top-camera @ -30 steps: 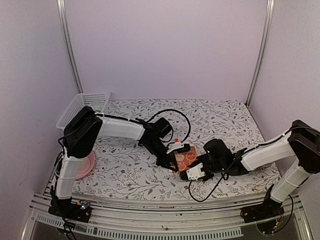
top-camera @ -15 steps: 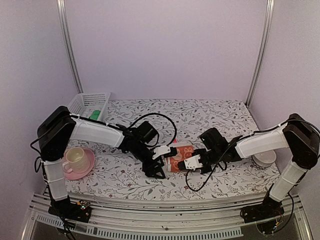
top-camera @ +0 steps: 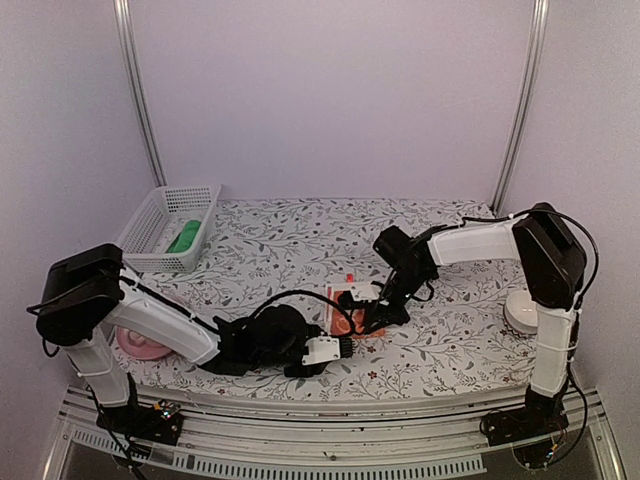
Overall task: Roll the towels
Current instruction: Roll the towel at the center of the board.
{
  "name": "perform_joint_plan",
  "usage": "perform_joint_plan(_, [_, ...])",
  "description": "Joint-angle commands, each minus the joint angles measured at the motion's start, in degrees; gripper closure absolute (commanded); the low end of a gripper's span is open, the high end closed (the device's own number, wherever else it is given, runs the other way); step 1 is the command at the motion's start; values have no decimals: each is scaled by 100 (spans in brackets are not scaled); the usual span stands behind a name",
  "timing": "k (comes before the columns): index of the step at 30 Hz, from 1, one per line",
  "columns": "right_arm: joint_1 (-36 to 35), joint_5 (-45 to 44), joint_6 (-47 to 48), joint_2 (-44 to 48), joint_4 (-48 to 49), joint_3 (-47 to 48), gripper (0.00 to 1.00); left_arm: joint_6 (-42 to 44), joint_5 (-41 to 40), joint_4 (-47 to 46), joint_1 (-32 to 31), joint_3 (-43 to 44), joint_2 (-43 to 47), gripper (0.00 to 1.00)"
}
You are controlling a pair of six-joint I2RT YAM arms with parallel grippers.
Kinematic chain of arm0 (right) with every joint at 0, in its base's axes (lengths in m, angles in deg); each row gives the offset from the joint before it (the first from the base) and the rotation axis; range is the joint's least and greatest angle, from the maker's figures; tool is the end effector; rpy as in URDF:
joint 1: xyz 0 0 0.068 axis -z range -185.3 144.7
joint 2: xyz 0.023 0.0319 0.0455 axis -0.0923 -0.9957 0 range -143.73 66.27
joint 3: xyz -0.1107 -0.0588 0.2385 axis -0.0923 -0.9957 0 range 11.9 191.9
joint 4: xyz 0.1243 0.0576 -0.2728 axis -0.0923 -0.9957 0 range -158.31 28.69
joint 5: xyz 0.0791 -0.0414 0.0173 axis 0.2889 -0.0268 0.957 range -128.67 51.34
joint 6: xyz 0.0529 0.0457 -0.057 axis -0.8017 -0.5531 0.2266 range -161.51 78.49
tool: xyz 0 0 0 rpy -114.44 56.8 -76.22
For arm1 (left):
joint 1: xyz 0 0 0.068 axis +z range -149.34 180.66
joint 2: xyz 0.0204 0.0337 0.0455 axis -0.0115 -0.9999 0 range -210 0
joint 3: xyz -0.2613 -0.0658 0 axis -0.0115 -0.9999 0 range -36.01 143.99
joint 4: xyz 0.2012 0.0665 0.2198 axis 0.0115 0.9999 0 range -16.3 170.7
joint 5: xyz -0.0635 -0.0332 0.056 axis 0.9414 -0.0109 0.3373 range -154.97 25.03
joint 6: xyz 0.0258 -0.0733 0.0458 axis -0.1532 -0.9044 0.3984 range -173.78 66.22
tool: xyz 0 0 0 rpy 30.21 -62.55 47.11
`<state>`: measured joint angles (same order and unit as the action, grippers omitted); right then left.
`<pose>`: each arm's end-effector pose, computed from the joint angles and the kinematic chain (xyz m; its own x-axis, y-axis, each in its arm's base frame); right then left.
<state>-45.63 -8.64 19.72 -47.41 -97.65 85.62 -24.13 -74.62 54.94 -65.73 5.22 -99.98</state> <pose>0.2944 0.3030 0.0713 0.2139 -0.8140 -0.5401 -0.9624 -0.2704 0.0265 0.1667 -0.3475 0.0535 0.1976 0.7653 -0.6126 0.8676 0.1544 0.4727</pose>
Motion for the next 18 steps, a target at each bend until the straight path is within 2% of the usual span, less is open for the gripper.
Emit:
perform_joint_plan(1, [112,628,-61,-837,-1764,699,91,1066,-1387,-1751,-299,-146,-280,49])
perform_joint_plan(5, [123,957,51,-1188,-2483,1181,91,1598,-1633,-2442,-448,-224,-475,55])
perform_joint_plan(18, [142,976,183,-1428,-2810,1304,89,1826,-1206,-1512,-597,218,-911,55])
